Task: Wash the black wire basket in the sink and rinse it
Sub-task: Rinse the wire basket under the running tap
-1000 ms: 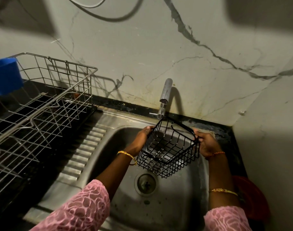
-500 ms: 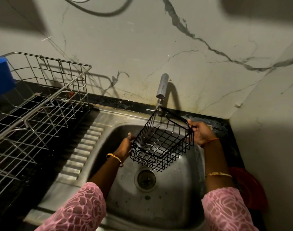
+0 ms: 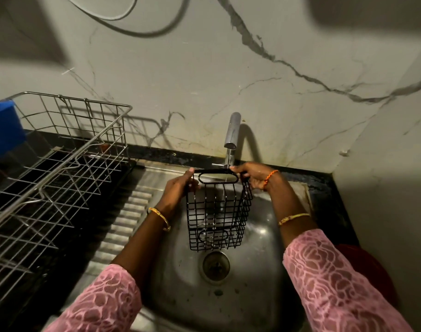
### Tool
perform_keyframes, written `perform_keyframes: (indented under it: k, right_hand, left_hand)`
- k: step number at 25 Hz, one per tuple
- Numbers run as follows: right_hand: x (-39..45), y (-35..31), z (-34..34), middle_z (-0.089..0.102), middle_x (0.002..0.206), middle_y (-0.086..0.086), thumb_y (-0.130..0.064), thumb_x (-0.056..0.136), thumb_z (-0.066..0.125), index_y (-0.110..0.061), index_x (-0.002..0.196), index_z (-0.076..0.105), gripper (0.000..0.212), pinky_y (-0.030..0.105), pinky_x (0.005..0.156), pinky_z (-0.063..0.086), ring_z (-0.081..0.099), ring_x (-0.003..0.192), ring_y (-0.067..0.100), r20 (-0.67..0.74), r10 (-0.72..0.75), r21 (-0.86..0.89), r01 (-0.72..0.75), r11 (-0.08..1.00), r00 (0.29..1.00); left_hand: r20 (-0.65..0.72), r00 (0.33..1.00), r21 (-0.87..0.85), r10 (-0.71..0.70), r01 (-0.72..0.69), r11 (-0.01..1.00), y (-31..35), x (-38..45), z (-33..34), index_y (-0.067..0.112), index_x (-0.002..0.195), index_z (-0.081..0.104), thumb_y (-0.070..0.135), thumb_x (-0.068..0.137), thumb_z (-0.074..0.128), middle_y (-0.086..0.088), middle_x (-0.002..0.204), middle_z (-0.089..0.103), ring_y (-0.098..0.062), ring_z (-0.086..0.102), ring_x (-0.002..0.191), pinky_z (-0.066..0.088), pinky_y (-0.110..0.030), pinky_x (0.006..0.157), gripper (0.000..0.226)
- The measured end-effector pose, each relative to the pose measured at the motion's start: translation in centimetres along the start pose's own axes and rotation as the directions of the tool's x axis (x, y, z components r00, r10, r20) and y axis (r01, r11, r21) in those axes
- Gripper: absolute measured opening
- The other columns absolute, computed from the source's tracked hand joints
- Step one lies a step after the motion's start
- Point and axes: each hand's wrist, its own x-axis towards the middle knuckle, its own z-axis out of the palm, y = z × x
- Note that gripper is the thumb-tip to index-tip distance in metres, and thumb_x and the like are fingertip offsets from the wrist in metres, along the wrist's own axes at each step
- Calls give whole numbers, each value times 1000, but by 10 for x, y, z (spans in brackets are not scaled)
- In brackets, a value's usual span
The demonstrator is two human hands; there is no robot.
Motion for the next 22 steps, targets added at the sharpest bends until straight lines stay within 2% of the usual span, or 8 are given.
perform_keyframes:
  k: [2, 4, 8, 12, 14, 17, 19, 22]
  right_hand:
    - [8, -5, 7, 52, 99, 5, -26, 86, 62, -14, 88, 60, 12, 33, 80, 35, 44, 82, 13, 42, -8, -23, 9, 1000, 999]
    - [14, -9, 14, 51, 92, 4, -23, 86, 63, -15, 80, 56, 12, 31, 73, 35, 43, 81, 14, 54, -23, -29, 25, 999, 998]
    - [19, -21, 26, 53, 83, -2, -26, 79, 71, -18, 71, 54, 20, 38, 94, 33, 47, 92, 17, 109, -96, -93, 107, 990, 989]
    - [18, -15, 26, 60, 87, 2, -35, 82, 67, -19, 77, 58, 19, 36, 82, 42, 54, 84, 15, 64, -166, 9, 165, 986, 984]
    - [16, 0, 26, 63, 115, 13, -49, 82, 61, -17, 104, 62, 39, 35, 87, 41, 56, 111, 27, 55, -115, 103, 108, 989, 992]
    - [11, 35, 24, 40, 143, 14, -59, 88, 42, -16, 135, 41, 64, 41, 106, 28, 29, 136, 31, 18, -41, 147, 38, 988, 999]
    - [7, 63, 22, 32, 148, 6, -60, 91, 33, -21, 137, 37, 61, 47, 113, 11, 20, 140, 27, -3, 4, 192, -3, 981, 1000]
    - [3, 95, 19, 48, 137, 9, -48, 94, 41, -12, 123, 55, 49, 36, 102, 30, 40, 128, 26, -242, 70, 309, 9, 951, 968]
  left_hand:
    - [-22, 998, 55, 58, -56, 997, 8, 3, -3, 7, 71, 62, 34, 94, 55, -4, 60, 65, -7, 61, 50, 46, -16, 52, 36]
    - [-77, 994, 83, 81, -75, 994, 8, 6, -3, 7, 57, 55, 38, 91, 58, 1, 42, 49, -10, 45, 38, 37, -19, 48, 46]
    - [-288, 957, -140, -15, -27, 990, -4, 7, -2, 18, 47, 42, 40, 83, 69, -4, 51, 37, -18, 34, 55, 34, -32, 62, 50]
    - [-423, 899, -238, -112, 10, 971, -5, -1, -3, 17, 50, 40, 39, 85, 67, 11, 33, 35, -14, 30, 46, 27, -27, 50, 50]
    - [-433, 878, -340, -204, 50, 939, -6, -2, -7, 16, 52, 44, 43, 83, 68, 10, 33, 39, -13, 33, 42, 29, -26, 48, 48]
    - [-434, 845, -478, -312, 77, 875, -12, -3, -15, 16, 58, 51, 46, 79, 70, 5, 42, 50, -12, 39, 40, 33, -27, 46, 42]
    - [-414, 842, -562, -346, 62, 825, -17, -5, -18, 15, 70, 59, 47, 75, 74, -4, 65, 60, -17, 48, 53, 40, -30, 50, 36]
    - [-441, 831, -507, -339, 82, 858, -14, -11, -9, 13, 69, 55, 45, 79, 71, -6, 64, 54, -17, 44, 50, 39, -29, 49, 37]
